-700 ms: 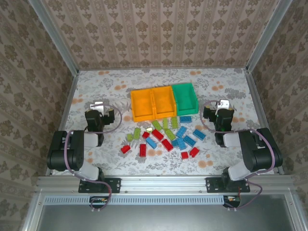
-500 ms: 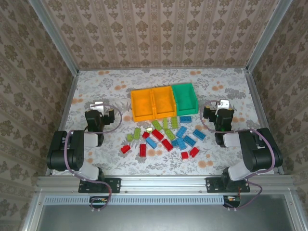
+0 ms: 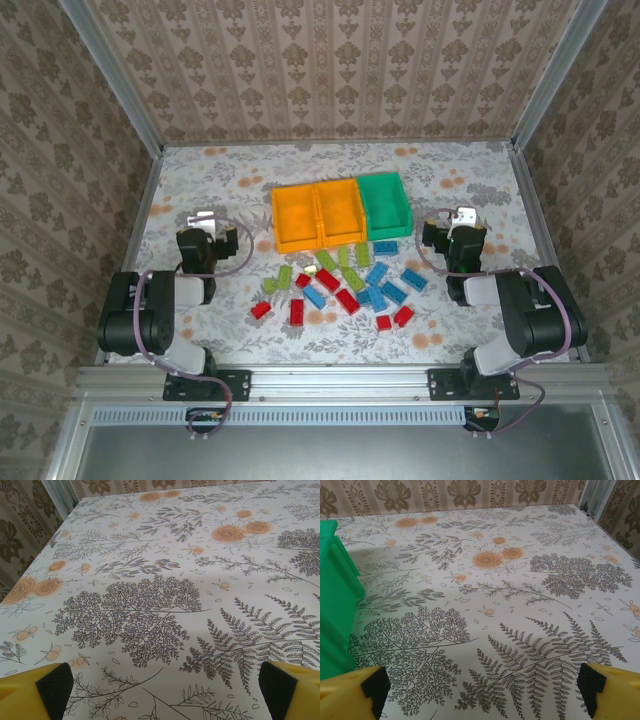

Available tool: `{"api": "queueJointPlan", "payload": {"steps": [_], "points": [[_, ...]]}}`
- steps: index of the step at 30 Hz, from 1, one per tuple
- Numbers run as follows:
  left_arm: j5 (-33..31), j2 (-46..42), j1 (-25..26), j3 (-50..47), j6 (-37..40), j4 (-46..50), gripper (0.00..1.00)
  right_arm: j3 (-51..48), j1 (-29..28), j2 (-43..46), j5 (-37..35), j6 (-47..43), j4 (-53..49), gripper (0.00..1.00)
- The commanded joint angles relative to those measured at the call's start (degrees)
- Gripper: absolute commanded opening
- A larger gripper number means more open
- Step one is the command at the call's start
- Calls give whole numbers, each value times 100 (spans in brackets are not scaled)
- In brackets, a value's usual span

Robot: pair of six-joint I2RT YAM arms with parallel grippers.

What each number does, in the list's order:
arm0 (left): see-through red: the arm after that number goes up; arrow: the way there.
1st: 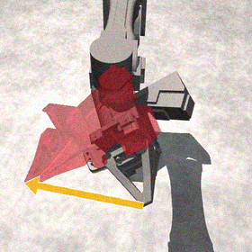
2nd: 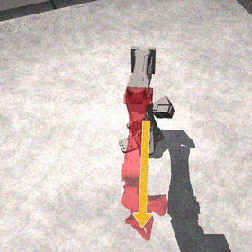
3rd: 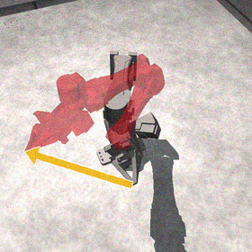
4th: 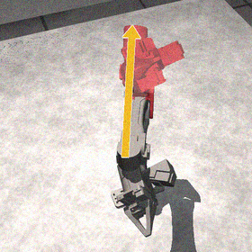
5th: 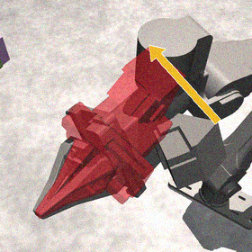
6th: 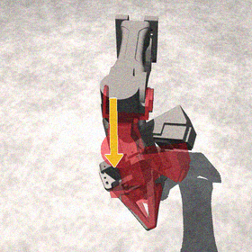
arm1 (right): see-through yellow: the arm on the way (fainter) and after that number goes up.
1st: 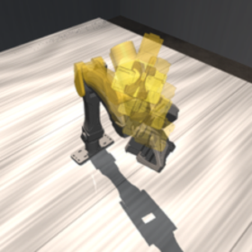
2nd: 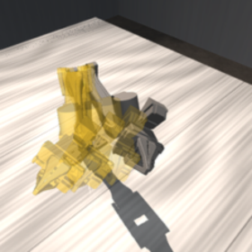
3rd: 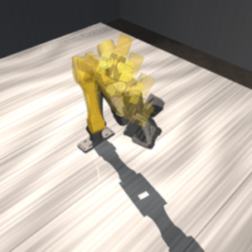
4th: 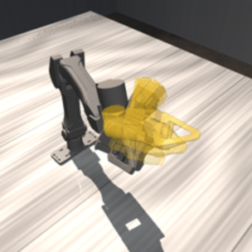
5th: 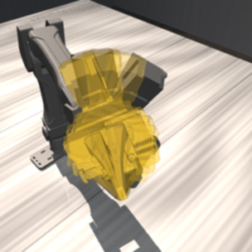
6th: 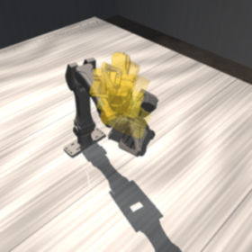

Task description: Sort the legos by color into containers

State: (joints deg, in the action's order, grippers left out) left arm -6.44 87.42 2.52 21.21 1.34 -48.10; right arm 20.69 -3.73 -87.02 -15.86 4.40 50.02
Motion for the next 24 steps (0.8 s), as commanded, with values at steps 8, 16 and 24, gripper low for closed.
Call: {"api": "queueJointPlan", "payload": {"steps": [8, 16, 24], "points": [[-56, 63, -33, 147, 77, -204, 100, 137, 30, -65, -70, -71, 154, 100], [-51, 65, -33, 146, 77, -200, 100, 145, 30, -60, -66, -67, 141, 100], [-105, -128, -9, 302, 117, 159, 100, 205, 30, 22, 317, -227, -22, 100]]}}
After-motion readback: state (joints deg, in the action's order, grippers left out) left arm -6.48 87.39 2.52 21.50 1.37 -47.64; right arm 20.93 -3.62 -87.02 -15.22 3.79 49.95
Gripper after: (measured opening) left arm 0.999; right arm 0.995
